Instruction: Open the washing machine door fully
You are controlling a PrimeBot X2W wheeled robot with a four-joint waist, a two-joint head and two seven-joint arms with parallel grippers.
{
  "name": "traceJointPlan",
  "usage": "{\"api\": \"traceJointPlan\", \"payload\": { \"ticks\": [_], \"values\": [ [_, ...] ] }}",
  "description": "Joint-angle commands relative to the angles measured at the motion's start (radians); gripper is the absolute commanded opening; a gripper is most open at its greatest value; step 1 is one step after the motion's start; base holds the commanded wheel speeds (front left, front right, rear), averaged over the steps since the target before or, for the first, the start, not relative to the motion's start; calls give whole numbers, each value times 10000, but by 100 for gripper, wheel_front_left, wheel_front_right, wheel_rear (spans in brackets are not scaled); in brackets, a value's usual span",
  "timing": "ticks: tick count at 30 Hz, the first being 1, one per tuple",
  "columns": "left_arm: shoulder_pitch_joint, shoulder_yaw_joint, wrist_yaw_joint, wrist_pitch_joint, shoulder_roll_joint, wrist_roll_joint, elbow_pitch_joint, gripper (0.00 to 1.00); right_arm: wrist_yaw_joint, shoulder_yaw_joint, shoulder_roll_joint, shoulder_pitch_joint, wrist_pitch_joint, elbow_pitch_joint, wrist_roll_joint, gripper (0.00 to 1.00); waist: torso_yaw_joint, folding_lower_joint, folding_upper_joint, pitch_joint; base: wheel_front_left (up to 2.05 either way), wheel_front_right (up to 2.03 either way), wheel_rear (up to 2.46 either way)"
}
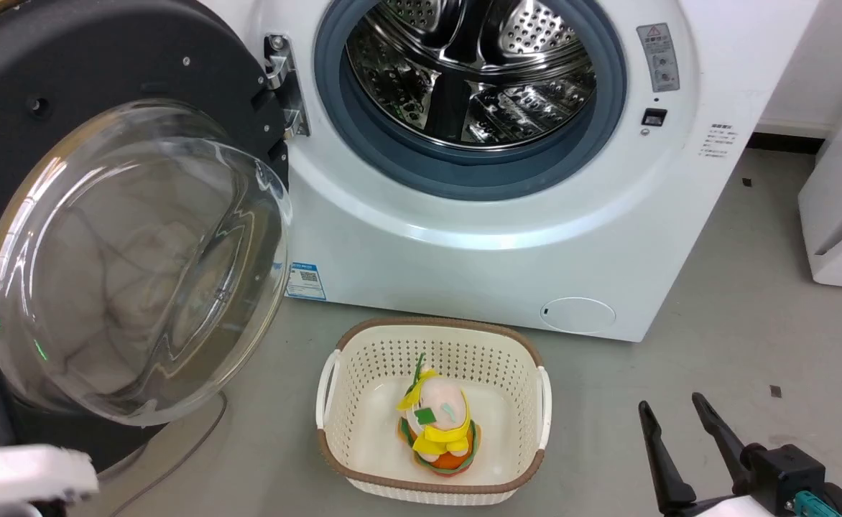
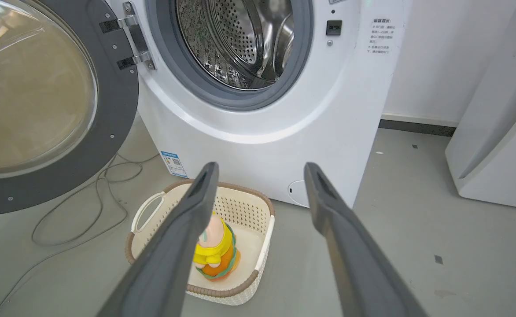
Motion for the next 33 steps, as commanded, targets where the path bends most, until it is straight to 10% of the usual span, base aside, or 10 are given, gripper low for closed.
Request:
{"api": "traceJointPlan", "payload": {
  "ticks": [1, 6, 7, 10, 11, 33],
  "values": [
    [252, 21, 50, -44, -101, 88, -136, 0, 8, 19, 28, -86, -37, 29, 86, 100, -22, 0, 0, -20, 0, 0, 0],
    [1343, -118, 242, -50, -664, 417, -1391, 0, 8, 32, 28, -27, -56, 97, 90, 100, -110, 0, 0, -191, 0, 0, 0],
    [1568, -225, 281, -50, -758, 520, -1610, 12, 8, 22, 28, -6, -59, 102, 78, 100, -117, 0, 0, -232, 0, 0, 0],
    [2144, -764, 385, -10, -930, 967, -2125, 96, 8, -41, 28, 66, -67, 83, 62, 100, -115, 0, 0, -317, 0, 0, 0],
    [2262, -976, 423, 3, -862, 1254, -2219, 100, 8, -74, 28, 91, -68, 68, 65, 100, -107, 0, 0, -331, 0, 0, 0],
    [1346, -3780, -339, 278, -1474, 2376, -980, 100, 8, -175, 28, 607, 380, -1018, -504, 100, -1736, 0, 0, -903, 0, 0, 0]
  ]
}}
